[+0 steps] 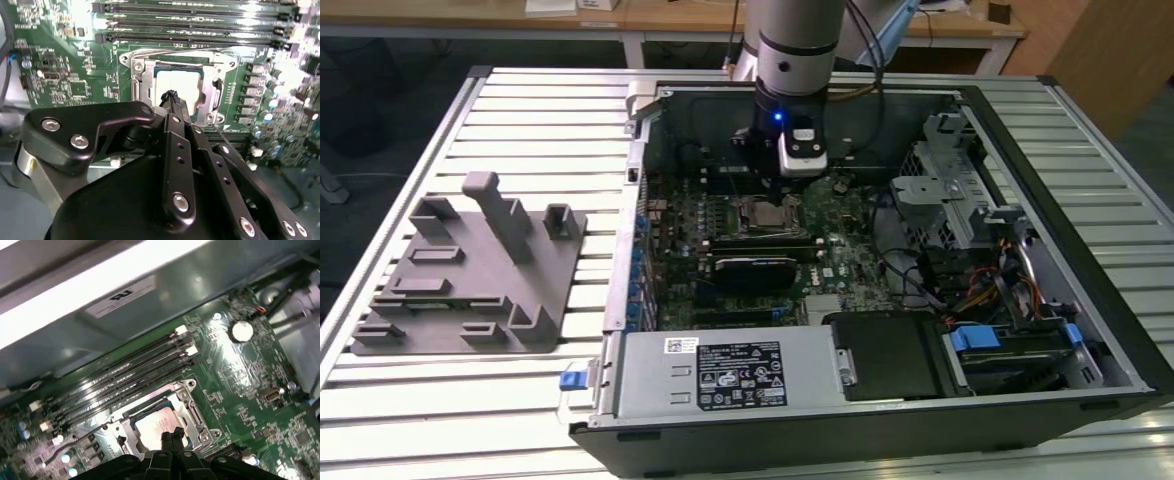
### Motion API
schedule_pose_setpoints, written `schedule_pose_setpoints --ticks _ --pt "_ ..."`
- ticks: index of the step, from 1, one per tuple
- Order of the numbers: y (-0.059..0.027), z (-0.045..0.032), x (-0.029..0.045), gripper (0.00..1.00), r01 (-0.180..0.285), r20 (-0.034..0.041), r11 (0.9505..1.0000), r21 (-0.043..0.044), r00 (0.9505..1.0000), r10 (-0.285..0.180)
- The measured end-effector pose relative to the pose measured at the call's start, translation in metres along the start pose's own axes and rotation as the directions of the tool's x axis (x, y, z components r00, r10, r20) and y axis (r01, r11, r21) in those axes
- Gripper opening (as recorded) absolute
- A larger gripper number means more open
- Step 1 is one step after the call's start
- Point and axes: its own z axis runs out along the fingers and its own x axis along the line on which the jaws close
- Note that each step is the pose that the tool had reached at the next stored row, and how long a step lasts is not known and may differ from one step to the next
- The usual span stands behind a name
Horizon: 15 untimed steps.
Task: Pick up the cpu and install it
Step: 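Close the cpu cover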
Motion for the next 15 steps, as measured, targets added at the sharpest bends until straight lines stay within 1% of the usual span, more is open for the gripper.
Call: schedule_pose_setpoints --ticks 2,4,6,8,10,12,15 --pt "0.0000 0.0001 0.0000 0.11 0.036 0.0003 0.9994 -0.0003 0.9994 -0.036" --pt "0.0000 0.0003 0.0000 0.11 0.072 0.0005 0.9974 -0.0006 0.9974 -0.072" --pt "0.0000 0.0005 0.0000 0.11 0.109 0.0008 0.9940 -0.0008 0.9940 -0.109" --pt "0.0000 0.0008 0.0000 0.11 0.144 0.0011 0.9895 -0.0010 0.9895 -0.144" --pt "0.0000 0.0011 0.0000 0.11 0.180 0.0014 0.9836 -0.0012 0.9836 -0.180" --pt "0.0000 0.0015 0.0000 0.11 0.216 0.0017 0.9765 -0.0014 0.9765 -0.216" --pt "0.0001 0.0025 0.0000 0.11 0.270 0.0022 0.9630 -0.0018 0.9630 -0.270"
